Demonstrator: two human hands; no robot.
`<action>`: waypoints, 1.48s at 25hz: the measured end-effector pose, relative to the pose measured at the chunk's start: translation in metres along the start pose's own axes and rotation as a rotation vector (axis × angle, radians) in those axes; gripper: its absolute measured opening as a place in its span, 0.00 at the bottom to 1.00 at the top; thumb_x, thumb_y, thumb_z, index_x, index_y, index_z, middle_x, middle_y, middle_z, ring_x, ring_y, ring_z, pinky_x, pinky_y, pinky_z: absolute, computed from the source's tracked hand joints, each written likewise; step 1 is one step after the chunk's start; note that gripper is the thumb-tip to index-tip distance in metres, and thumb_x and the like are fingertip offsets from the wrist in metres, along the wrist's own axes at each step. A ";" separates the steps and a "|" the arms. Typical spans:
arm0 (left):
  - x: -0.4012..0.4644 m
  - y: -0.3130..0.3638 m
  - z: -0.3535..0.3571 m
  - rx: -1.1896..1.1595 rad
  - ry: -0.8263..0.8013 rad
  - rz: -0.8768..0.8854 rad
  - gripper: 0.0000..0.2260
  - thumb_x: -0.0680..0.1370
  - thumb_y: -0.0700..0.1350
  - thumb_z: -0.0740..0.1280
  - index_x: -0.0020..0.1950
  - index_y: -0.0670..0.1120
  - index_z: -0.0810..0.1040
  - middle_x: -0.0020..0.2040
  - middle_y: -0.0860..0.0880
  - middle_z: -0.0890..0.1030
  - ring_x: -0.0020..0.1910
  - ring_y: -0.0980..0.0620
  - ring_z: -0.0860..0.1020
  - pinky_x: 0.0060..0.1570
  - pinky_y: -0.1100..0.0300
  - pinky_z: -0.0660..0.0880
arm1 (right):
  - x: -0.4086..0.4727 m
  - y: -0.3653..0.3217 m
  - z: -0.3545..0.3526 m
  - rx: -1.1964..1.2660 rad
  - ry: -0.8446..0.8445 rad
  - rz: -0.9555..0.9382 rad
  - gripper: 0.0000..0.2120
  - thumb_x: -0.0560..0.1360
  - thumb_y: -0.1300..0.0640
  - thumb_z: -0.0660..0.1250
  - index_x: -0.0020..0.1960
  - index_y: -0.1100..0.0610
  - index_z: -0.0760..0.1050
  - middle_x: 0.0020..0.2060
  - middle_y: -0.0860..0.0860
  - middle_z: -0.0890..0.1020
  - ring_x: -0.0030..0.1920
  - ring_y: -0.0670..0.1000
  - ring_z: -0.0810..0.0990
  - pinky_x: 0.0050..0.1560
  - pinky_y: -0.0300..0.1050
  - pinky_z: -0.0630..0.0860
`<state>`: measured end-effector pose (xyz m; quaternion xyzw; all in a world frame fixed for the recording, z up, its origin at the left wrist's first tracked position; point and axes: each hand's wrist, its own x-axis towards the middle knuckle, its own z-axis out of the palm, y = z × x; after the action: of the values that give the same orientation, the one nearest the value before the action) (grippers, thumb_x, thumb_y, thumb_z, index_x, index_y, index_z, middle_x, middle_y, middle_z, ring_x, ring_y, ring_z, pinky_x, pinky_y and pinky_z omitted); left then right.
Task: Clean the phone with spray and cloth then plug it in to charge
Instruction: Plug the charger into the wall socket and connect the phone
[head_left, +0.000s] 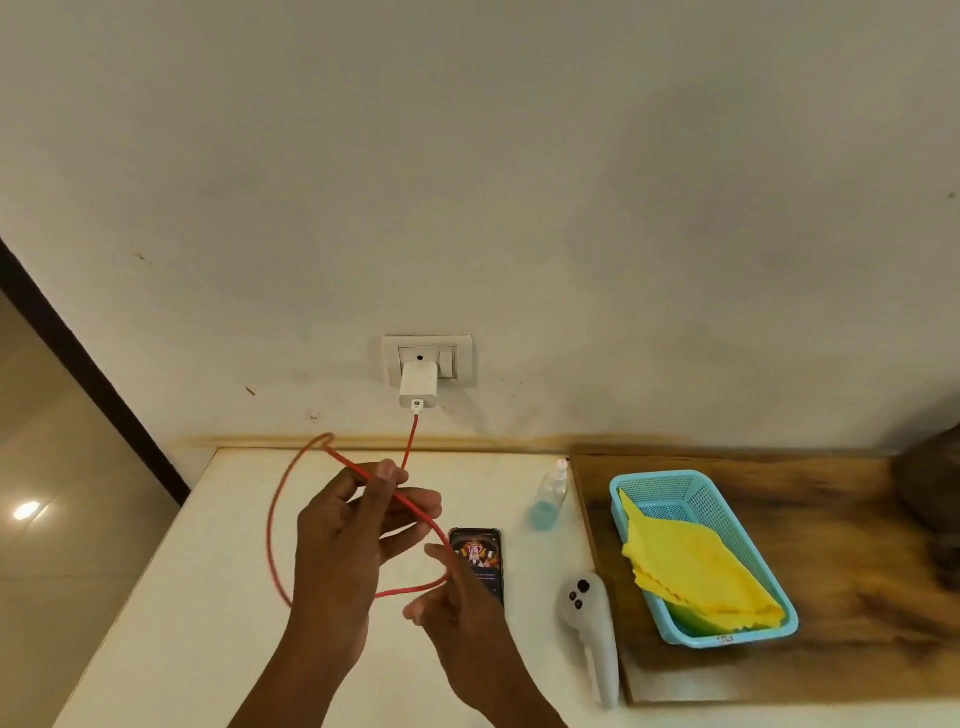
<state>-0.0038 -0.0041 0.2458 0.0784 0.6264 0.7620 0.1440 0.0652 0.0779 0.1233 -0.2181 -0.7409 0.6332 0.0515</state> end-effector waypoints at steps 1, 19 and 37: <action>0.000 0.003 -0.001 -0.064 0.027 -0.043 0.08 0.78 0.44 0.61 0.47 0.41 0.76 0.37 0.42 0.84 0.39 0.46 0.83 0.35 0.62 0.79 | -0.003 0.004 -0.002 0.066 -0.011 0.022 0.21 0.73 0.57 0.68 0.62 0.45 0.67 0.36 0.43 0.82 0.46 0.47 0.82 0.57 0.41 0.77; -0.063 -0.174 -0.094 0.233 0.365 -0.654 0.56 0.52 0.55 0.82 0.69 0.30 0.59 0.64 0.28 0.67 0.63 0.32 0.67 0.68 0.42 0.60 | -0.032 0.065 -0.050 0.460 0.540 0.642 0.07 0.69 0.68 0.71 0.43 0.60 0.74 0.32 0.58 0.82 0.32 0.54 0.78 0.22 0.37 0.75; 0.023 -0.216 -0.016 0.955 -0.258 -0.373 0.25 0.73 0.39 0.70 0.69 0.45 0.66 0.61 0.45 0.75 0.55 0.52 0.74 0.50 0.63 0.72 | -0.024 0.098 0.004 -0.281 0.436 0.519 0.13 0.70 0.53 0.68 0.30 0.41 0.69 0.37 0.45 0.79 0.45 0.47 0.79 0.49 0.35 0.72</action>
<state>-0.0045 0.0258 0.0298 0.1158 0.8842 0.3375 0.3015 0.1106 0.0748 0.0333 -0.5334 -0.7123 0.4560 0.0153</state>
